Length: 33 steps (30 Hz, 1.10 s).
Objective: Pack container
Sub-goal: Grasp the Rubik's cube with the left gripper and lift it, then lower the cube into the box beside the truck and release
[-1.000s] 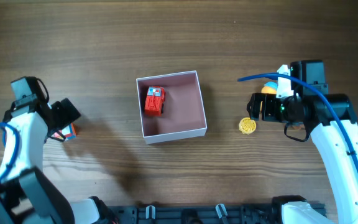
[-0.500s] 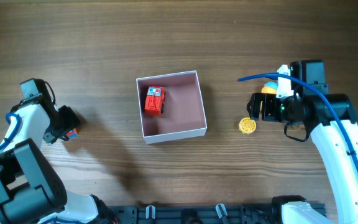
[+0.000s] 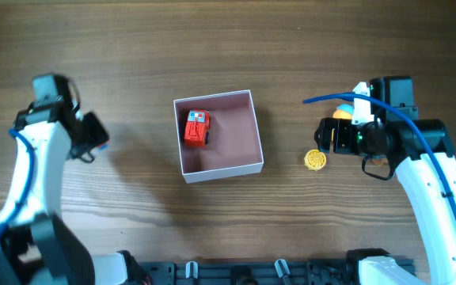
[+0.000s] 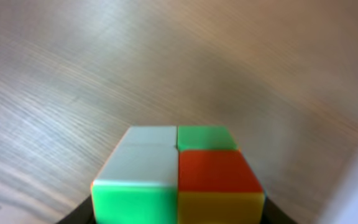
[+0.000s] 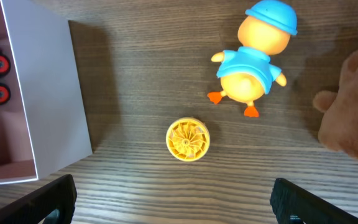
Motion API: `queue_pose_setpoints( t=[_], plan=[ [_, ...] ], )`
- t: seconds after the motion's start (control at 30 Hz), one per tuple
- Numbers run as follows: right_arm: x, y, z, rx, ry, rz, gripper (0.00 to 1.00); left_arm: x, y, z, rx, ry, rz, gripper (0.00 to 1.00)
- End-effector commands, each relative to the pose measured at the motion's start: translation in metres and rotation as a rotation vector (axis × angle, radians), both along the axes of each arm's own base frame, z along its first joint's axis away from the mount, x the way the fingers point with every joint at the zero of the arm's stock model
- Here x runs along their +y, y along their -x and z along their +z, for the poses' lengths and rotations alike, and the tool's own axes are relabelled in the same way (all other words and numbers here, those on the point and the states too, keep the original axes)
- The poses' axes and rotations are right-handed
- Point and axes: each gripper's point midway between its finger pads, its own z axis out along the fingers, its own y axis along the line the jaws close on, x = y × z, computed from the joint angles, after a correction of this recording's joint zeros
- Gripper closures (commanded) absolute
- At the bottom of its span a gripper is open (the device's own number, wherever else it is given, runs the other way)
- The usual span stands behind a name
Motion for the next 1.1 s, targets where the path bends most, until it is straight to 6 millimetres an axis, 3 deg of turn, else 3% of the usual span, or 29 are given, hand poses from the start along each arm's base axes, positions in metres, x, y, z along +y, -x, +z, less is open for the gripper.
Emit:
queue_pose_setpoints(
  t=[0.0, 0.03, 0.1, 0.17, 0.2, 0.23, 0.3, 0.37, 0.47, 0.6, 0.67, 0.7, 0.8, 0.93, 1.07],
  plan=[
    [-0.002, -0.006, 0.007, -0.027, 0.013, 0.011, 0.0, -0.096, -0.034, 0.101, -0.297, 0.071, -0.163, 0.96],
    [-0.002, -0.006, 0.007, -0.026, 0.013, 0.011, 0.0, -0.126, -0.035, 0.115, -0.342, 0.091, -0.23, 0.96],
    [-0.002, -0.006, 0.007, -0.026, 0.013, 0.011, 0.0, -0.204, -0.032, 0.132, -0.417, 0.167, -0.383, 0.96],
    [-0.002, -0.006, 0.007, -0.027, 0.013, 0.011, 0.0, -0.257, -0.03, 0.124, -0.426, 0.197, -0.492, 0.96],
    [-0.002, -0.006, 0.007, -0.026, 0.013, 0.011, 0.0, -0.28, -0.029, 0.113, -0.409, 0.209, -0.54, 0.96],
    [-0.002, -0.006, 0.007, -0.026, 0.013, 0.011, 0.0, -0.302, -0.028, 0.089, -0.354, 0.224, -0.546, 0.96],
    [-0.002, -0.006, 0.007, -0.026, 0.013, 0.011, 0.0, -0.325, -0.027, 0.049, -0.271, 0.219, -0.569, 0.96],
    [-0.002, -0.006, 0.007, -0.024, 0.013, 0.011, 0.0, -0.33, -0.025, 0.0, -0.155, 0.173, -0.581, 0.96],
    [-0.002, -0.005, 0.007, -0.022, 0.013, 0.011, 0.0, -0.31, -0.033, -0.04, -0.072, 0.093, -0.535, 0.96],
    [-0.002, -0.005, 0.007, -0.022, 0.013, 0.011, 0.0, -0.279, -0.052, -0.04, -0.105, -0.004, -0.464, 0.94],
    [-0.002, -0.004, 0.007, -0.018, 0.013, 0.011, 0.0, -0.268, -0.059, -0.038, -0.126, -0.058, -0.438, 0.87],
    [-0.002, -0.004, 0.006, -0.017, 0.014, 0.011, 0.0, -0.266, -0.061, -0.037, -0.131, -0.07, -0.434, 0.78],
    [-0.002, -0.004, 0.006, -0.016, 0.014, 0.011, 0.0, -0.268, -0.064, -0.036, -0.145, -0.065, -0.433, 0.64],
    [-0.002, -0.004, 0.006, -0.016, 0.014, 0.011, 0.0, -0.277, -0.066, -0.034, -0.171, -0.046, -0.446, 0.59],
    [-0.002, -0.004, 0.006, -0.016, 0.014, 0.011, 0.0, -0.279, -0.066, -0.033, -0.175, -0.044, -0.45, 0.33]
  ],
)
